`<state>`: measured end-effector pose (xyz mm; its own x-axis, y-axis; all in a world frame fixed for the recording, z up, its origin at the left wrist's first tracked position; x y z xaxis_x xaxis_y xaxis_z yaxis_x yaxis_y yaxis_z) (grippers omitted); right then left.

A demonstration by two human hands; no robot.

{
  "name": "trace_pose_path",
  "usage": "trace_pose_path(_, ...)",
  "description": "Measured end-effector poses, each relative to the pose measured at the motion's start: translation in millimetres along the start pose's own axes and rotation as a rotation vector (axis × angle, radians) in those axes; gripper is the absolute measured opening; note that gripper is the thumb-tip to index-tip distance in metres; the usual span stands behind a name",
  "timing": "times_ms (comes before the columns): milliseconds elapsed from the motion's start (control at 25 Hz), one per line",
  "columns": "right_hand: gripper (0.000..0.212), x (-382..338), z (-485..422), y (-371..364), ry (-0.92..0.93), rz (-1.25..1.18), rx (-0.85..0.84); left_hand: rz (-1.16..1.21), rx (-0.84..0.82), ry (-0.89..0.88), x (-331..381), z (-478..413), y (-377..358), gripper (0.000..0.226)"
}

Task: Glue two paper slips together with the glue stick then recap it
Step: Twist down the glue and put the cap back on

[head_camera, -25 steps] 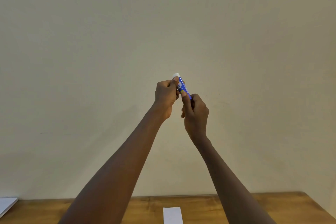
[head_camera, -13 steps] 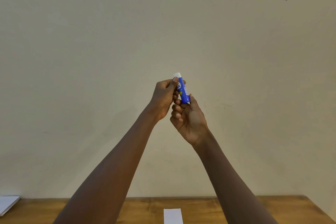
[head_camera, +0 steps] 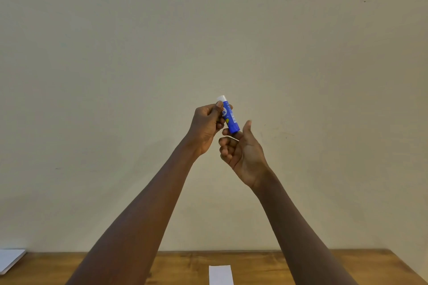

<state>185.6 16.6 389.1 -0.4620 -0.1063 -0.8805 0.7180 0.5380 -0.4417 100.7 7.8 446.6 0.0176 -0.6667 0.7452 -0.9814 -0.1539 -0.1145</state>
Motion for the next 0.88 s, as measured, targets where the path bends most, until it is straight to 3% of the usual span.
trace_pose_path(200,0.030,-7.1,0.6,2.2,0.081,-0.268,0.039,-0.019,-0.044,-0.005,0.1,-3.2,-10.2,0.033)
trace_pose_path(440,0.015,-18.9,7.6,12.6,0.217,-0.234,0.162,0.458,0.185,0.121,2.9,-21.0,1.2,0.037)
trace_pose_path(680,0.012,-22.0,11.9,13.5,0.262,-0.146,0.236,0.257,-0.049,0.033,22.7,-31.8,-13.9,0.035)
trace_pose_path(880,0.022,-25.4,16.3,10.3,0.337,0.052,0.300,0.168,-0.117,0.000,21.9,-29.8,-16.5,0.037)
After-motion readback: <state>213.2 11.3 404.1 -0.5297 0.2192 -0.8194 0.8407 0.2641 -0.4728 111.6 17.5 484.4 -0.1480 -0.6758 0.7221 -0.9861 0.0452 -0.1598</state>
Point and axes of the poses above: each hand's wrist, its own z-axis away from the middle knuckle, its own y-axis out of the back of the hand, x = y × z, the point moved 7 cm from there along -z, towards the middle knuckle, and after that the axes turned 9 degrees about -y, right-handed, at the moved point
